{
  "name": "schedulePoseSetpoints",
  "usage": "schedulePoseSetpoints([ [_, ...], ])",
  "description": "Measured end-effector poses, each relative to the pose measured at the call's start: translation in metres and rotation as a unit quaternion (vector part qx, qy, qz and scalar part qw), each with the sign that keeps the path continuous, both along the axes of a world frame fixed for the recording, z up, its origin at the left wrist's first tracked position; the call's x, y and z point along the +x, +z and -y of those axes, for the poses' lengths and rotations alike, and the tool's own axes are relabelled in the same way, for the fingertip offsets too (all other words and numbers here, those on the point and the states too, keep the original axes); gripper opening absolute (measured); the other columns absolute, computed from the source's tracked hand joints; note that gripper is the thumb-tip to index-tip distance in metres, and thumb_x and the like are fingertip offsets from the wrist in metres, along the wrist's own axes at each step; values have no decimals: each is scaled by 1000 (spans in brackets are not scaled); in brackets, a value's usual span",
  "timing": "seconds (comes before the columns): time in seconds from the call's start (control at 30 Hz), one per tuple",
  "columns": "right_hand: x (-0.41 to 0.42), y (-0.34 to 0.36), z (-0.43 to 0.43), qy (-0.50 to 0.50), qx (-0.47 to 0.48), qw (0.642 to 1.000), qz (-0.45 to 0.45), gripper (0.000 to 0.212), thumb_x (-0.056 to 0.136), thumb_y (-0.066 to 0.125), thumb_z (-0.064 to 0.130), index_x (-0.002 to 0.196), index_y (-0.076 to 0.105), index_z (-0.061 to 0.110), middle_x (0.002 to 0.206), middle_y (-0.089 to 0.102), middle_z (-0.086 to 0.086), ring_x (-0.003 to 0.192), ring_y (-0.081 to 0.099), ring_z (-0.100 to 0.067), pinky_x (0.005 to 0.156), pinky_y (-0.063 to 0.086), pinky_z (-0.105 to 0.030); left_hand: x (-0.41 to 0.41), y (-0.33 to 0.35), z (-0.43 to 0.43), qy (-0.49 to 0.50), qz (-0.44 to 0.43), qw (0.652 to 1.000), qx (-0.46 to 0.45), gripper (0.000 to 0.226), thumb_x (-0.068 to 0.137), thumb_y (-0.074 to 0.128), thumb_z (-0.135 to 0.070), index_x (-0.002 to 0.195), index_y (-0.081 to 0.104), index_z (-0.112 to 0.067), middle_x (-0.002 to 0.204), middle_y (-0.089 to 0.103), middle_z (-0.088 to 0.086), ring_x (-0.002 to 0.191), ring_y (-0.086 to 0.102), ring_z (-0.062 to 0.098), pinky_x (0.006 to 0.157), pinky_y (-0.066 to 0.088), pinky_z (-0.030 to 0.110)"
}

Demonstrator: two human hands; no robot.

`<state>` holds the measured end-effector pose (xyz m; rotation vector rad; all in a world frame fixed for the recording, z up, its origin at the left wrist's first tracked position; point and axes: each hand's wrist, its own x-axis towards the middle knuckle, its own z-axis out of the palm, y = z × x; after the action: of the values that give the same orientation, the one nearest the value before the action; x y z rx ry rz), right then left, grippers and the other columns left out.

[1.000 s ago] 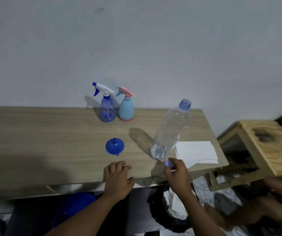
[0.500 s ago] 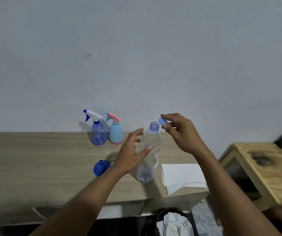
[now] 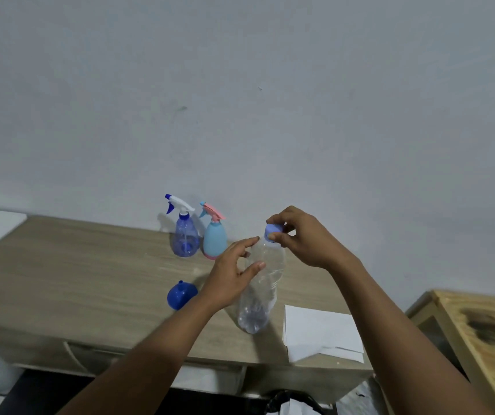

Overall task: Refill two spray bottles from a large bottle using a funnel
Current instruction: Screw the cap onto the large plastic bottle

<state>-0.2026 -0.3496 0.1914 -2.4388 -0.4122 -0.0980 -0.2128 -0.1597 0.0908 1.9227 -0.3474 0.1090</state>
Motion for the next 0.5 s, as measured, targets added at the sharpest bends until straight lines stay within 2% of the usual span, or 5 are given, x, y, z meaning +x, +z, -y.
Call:
schedulePoseSetpoints([
  [0.1,1,-9,-5,-71,64,995,5,31,78,80,43,91,66,18,92,68,0,82,65,-17,76,57,-36,-2,1,0,4,3,1000,-4,54,88,71,-39,138,51,-33,130,56,-15,111,57,3,85,59,28],
  [0.17,-1,-15,-7,-97,100,990,10,38,74,82,48,87,65,17,84,69,-3,76,65,-21,70,55,-35,-3,2,1,11,-2,1000,-2,55,88,70,-40,139,49,-34,130,56,-15,111,57,2,86,58,27],
  [0.33,-5,-19,0,-19,128,992,-4,36,94,64,38,128,64,27,103,62,5,93,64,-9,85,51,-23,-4,1,3,20,-5,1000,-7,56,88,71,-39,140,50,-31,133,57,-11,113,57,6,85,56,23],
  [0.43,-3,-24,-5,-56,131,990,16,26,88,72,37,106,68,20,99,66,5,87,64,-9,80,55,-26,-5,2,5,28,-5,1000,-10,55,88,71,-38,138,51,-32,131,58,-13,112,58,5,80,53,17],
  [0.5,-4,-28,-10,-103,156,982,30,31,80,79,42,95,65,19,88,68,3,78,64,-11,71,54,-24,-6,3,6,33,-11,999,-9,54,88,71,-38,138,50,-33,131,57,-13,112,58,4,77,51,14],
])
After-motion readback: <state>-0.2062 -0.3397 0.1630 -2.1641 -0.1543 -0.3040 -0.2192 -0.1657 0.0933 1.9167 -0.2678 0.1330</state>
